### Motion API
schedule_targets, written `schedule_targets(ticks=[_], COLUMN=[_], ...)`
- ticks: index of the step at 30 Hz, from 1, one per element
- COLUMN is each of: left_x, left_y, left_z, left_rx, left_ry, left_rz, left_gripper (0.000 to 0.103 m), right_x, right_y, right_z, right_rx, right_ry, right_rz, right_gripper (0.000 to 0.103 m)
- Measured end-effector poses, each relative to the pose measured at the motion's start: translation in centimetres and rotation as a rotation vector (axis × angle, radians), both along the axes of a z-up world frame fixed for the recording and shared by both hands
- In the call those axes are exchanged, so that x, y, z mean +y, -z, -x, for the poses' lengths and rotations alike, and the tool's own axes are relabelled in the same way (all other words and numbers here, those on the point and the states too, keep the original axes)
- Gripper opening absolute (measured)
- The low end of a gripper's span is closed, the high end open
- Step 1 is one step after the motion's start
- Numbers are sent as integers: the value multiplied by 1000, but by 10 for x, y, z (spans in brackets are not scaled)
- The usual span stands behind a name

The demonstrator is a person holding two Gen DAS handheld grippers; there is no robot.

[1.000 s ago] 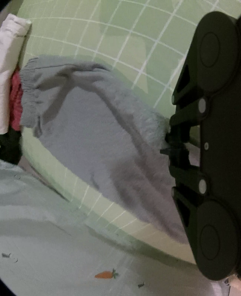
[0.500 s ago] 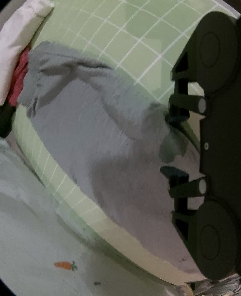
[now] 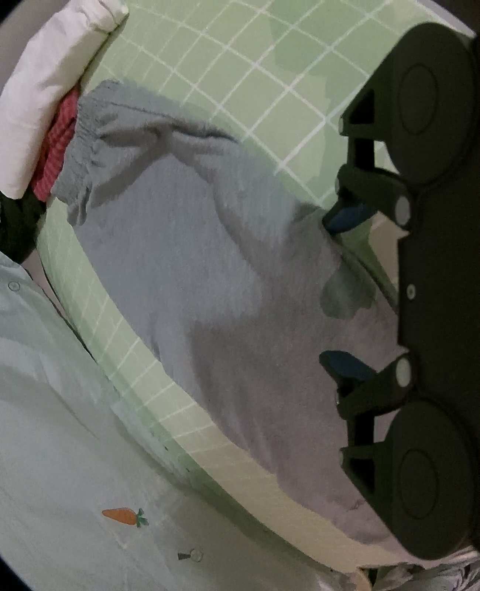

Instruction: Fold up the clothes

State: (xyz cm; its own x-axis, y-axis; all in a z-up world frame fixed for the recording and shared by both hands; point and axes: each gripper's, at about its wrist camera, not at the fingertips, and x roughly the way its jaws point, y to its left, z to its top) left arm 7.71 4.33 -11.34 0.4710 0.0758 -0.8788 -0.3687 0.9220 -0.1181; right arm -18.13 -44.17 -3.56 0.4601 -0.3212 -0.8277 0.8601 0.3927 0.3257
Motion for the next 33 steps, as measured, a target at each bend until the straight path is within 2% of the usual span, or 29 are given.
schedule_targets(ticks=[2, 5, 8, 11, 13, 15, 18, 21, 24, 26, 30, 33], left_x=[-6, -15, -23, -32, -39, -42, -42, -43, -61, -79, -147, -210], left_y=[1, 3, 4, 3, 2, 2, -1, -14, -40, -57, -87, -95], left_z=[-1, -1, 0, 3, 4, 4, 3, 4, 7, 12, 29, 55], left_rx=[8, 11, -4, -35, -54, -58, -62, -133, -225, -292, -414, -441], left_ry=[22, 49, 73, 101, 118, 91, 19, 47, 131, 174, 383, 612], left_rz=[-37, -79, -106, -117, -116, -104, -55, -19, -72, -79, -115, -94], left_gripper=[71, 69, 68, 48, 22, 12, 10, 9, 9, 8, 7, 7], right_x=[2, 5, 6, 6, 6, 6, 5, 4, -1, -7, -22, -32], right_y=[-3, -8, -6, -5, -6, -7, -8, -8, -9, -8, -4, 0], right_z=[2, 7, 12, 13, 13, 15, 19, 26, 39, 49, 75, 92], right_rx=[24, 63, 75, 78, 84, 83, 72, 60, 58, 55, 38, 35], right_ry=[1, -8, -4, -11, -22, -30, -26, -20, -4, 22, 72, 91], right_rz=[31, 88, 83, 74, 81, 84, 82, 81, 84, 79, 58, 47], right_gripper=[80, 81, 82, 82, 82, 82, 82, 82, 82, 81, 81, 81])
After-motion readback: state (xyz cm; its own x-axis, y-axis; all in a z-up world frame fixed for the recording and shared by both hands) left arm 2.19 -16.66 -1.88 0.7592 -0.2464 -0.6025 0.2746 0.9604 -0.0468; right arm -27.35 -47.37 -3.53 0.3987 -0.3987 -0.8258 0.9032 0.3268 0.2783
